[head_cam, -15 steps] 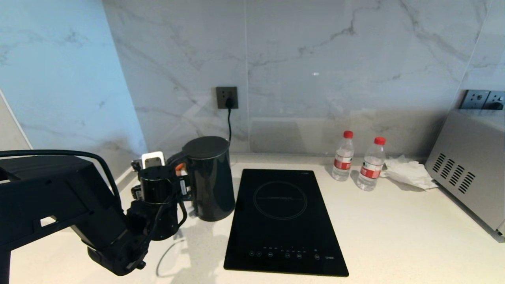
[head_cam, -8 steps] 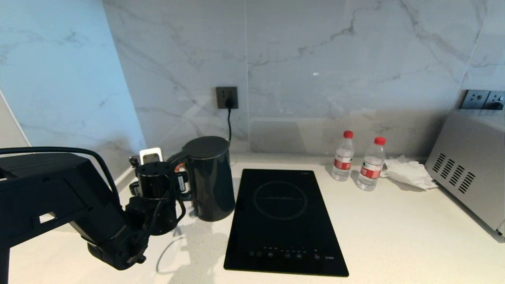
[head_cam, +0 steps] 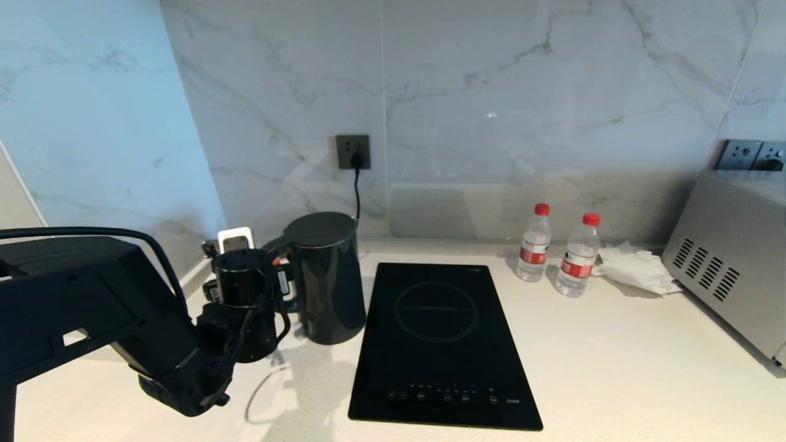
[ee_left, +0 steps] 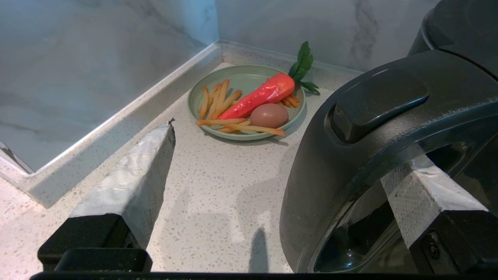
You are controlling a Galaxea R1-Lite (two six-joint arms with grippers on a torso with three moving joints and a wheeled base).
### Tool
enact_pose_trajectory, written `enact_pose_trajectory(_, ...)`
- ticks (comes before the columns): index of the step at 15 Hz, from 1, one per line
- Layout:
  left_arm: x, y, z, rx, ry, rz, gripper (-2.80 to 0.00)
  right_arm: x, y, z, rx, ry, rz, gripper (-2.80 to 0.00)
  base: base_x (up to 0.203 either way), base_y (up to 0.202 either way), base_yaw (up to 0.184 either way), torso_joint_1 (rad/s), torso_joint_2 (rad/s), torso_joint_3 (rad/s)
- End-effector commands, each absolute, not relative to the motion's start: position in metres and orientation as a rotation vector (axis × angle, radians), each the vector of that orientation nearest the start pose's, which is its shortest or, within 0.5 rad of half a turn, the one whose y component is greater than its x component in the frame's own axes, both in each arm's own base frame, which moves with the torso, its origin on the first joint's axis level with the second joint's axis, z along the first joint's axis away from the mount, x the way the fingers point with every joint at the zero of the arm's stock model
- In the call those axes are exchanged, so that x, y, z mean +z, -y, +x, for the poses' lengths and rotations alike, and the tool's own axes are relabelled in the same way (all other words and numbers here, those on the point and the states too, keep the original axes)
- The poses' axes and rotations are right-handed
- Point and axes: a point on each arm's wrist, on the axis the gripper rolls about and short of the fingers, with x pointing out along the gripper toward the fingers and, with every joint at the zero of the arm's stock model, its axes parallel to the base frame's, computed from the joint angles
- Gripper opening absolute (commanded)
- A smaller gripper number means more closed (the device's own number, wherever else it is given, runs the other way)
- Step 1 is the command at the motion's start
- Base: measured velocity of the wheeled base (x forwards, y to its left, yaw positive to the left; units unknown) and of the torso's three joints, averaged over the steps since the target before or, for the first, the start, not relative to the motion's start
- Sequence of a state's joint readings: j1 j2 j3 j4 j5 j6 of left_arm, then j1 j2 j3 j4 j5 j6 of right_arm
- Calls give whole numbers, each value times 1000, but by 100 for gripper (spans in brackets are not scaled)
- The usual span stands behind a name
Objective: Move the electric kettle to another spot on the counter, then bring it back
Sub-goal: Pick up the kettle
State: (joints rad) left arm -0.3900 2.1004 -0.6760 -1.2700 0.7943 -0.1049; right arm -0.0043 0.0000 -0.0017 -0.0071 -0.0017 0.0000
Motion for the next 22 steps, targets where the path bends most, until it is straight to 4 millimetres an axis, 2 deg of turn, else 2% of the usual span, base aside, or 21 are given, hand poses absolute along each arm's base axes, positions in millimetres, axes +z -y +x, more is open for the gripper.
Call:
enact_pose_trajectory(1,79,116,328,418,-110,-15,0,77,0,-23,-6,8,0,-280,0,0,0,0,0,0)
enact_pose_trajectory(5,72,112,331,435,-125,-6,0,77,0,-23,-5,9,0,-280,0,0,0,0,0,0)
enact_pose_trajectory(20,73,102,338,465,-120,0,0,77,0,-23,-6,9,0,-280,0,0,0,0,0,0)
enact_pose_trajectory(21,72,102,338,465,-122,2,-280,77,0,-23,-6,9,0,-280,0,0,0,0,0,0)
enact_pose_trajectory(22,73,102,338,465,-119,-1,-280,77,0,-23,-5,9,0,-280,0,0,0,0,0,0)
